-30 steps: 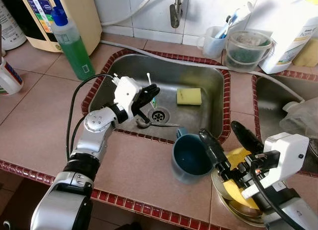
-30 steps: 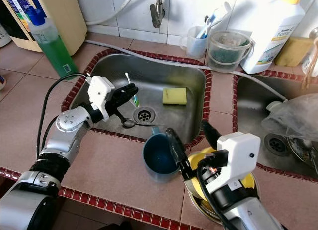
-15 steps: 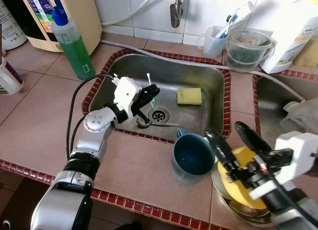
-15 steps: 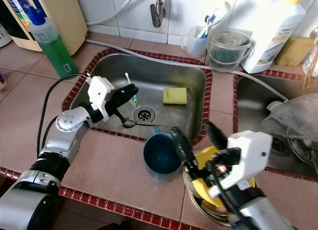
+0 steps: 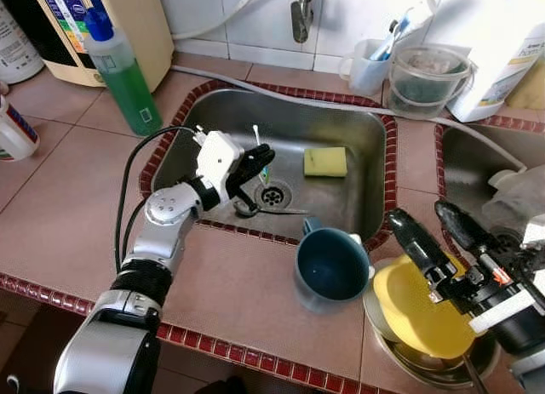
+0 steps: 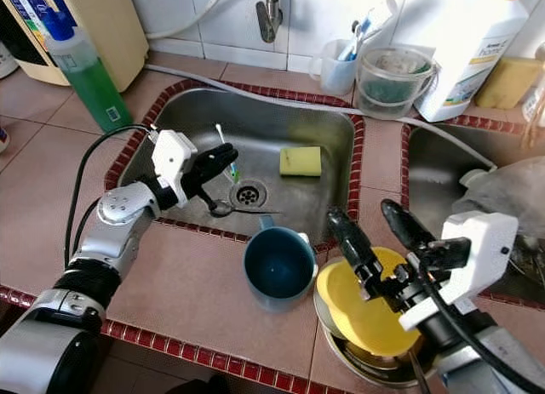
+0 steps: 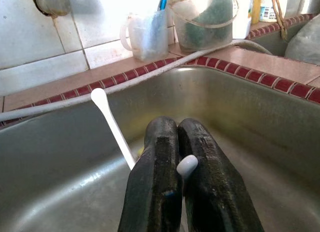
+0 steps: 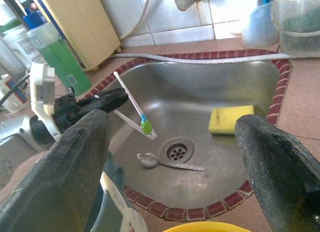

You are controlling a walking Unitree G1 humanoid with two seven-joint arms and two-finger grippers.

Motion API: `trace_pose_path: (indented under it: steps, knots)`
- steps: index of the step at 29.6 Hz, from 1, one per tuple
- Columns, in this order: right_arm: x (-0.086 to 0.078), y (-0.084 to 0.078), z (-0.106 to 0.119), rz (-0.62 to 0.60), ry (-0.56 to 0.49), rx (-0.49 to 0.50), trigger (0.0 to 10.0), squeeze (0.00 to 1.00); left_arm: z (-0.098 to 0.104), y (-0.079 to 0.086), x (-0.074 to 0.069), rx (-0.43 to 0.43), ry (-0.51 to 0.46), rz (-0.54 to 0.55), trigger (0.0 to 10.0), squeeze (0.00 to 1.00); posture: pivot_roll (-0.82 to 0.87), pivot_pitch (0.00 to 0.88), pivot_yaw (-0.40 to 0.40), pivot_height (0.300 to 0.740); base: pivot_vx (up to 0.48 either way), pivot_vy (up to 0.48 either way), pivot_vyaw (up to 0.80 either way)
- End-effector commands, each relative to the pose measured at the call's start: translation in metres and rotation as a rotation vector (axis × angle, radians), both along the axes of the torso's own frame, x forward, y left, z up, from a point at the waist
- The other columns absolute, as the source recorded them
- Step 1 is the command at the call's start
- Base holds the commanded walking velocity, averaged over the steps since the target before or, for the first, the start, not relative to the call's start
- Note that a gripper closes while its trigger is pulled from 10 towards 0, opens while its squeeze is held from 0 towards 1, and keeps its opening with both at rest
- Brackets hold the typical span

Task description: Kitchen organization

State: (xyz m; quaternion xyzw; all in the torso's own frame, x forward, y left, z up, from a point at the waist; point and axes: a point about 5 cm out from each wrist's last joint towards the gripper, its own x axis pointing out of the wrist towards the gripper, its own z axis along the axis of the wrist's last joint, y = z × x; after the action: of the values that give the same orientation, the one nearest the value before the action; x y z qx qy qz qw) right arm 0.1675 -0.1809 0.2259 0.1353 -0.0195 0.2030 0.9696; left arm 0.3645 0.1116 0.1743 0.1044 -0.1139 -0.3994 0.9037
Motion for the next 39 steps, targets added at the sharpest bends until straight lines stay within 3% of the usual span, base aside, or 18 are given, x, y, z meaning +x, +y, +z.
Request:
trace_pose_path:
  steps: [1, 6, 7, 8, 33, 39]
  knots:
    - [-0.001, -0.001, 0.002, 0.002, 0.004, 0.001, 10.0, 0.0, 0.001, 0.0, 0.0, 0.024, -0.009, -0.01, 10.0, 0.0, -0.34, 0.226, 0.068, 0.74, 0.0, 0.0, 0.0]
    - [0.001, -0.003, 0.005, 0.004, 0.004, 0.016, 10.0, 0.0, 0.001, -0.001, 0.001, 0.015, -0.002, -0.02, 10.0, 0.0, -0.34, 0.228, 0.07, 0.74, 0.0, 0.0, 0.0]
    - [0.001, -0.003, 0.005, 0.005, 0.005, 0.018, 10.0, 0.0, 0.001, 0.0, 0.001, 0.012, -0.001, -0.021, 10.0, 0.8, -0.34, 0.228, 0.071, 0.74, 0.0, 0.0, 0.0]
    - [0.001, -0.003, 0.006, 0.006, 0.005, 0.02, 10.0, 0.0, 0.002, 0.0, 0.001, 0.004, 0.003, -0.023, 10.0, 1.0, -0.34, 0.229, 0.07, 0.74, 0.0, 0.0, 0.0]
    - [0.008, -0.002, 0.009, 0.015, 0.003, 0.018, 10.0, 0.0, 0.01, 0.004, 0.002, -0.033, -0.013, -0.034, 10.0, 1.0, -0.32, 0.214, 0.069, 0.74, 0.0, 0.0, 0.0]
    - [0.017, -0.004, 0.013, -0.037, -0.063, -0.007, 10.0, 0.0, 0.025, 0.012, 0.003, -0.106, -0.037, 0.003, 10.0, 1.0, -0.3, 0.194, 0.075, 0.74, 0.0, 0.0, 0.0]
